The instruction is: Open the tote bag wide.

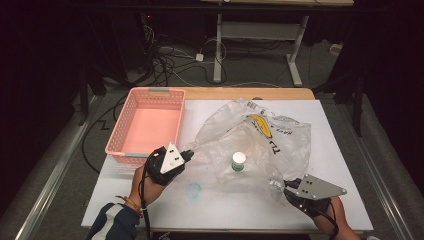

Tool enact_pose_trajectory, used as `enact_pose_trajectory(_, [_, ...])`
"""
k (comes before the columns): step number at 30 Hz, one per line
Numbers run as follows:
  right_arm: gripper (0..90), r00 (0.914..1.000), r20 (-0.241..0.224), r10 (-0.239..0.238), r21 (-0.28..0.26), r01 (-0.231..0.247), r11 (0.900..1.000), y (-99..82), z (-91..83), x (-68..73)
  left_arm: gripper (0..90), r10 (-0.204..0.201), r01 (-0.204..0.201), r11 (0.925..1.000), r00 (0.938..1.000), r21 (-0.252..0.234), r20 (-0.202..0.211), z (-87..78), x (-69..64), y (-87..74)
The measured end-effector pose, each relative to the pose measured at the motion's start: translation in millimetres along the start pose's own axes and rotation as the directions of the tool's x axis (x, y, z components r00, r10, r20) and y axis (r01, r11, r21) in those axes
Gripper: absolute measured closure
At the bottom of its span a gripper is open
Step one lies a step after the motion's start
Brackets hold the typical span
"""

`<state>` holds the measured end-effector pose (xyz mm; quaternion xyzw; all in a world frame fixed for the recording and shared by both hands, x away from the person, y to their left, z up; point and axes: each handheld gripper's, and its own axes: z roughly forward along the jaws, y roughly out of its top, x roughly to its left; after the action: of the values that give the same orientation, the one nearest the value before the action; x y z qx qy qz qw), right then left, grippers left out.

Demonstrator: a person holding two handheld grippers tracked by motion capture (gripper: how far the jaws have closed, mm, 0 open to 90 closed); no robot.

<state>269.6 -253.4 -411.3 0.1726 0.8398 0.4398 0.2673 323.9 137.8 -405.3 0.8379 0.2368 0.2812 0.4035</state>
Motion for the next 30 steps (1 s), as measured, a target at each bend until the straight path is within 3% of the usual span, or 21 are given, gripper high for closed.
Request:
enact_pose_trajectory(12, [89.8, 0.9989, 0.041, -0.023, -0.059, 0.026, 0.998, 15.7, -7.7, -0.3, 84.4, 0.011, -0.012, 0.9985, 0.9997, -0.053, -0.02, -10.3, 2.1, 13.0])
enact_pose_trajectory(18, [89.8, 0.9945, 0.103, -0.019, -0.116, 0.031, 0.9927, 30.5, -17.6, -15.1, 84.4, -0.003, 0.0, 0.996, 0.9995, -0.09, -0.033, -13.6, 12.1, 22.7])
enact_pose_trajectory(23, [90.0, 0.9847, 0.174, 0.0, -0.173, 0.031, 0.9845, 43.5, -32.2, -33.6, 84.3, -0.003, -0.002, 0.9942, 0.999, -0.107, -0.045, -13.6, 17.1, 29.8])
enact_pose_trajectory(30, [90.0, 0.9802, 0.196, 0.028, -0.194, 0.011, 0.9809, 47.4, -34.8, -45.1, 84.4, -0.003, -0.004, 0.9902, 0.9985, -0.14, -0.056, -16.0, 20.4, 40.6])
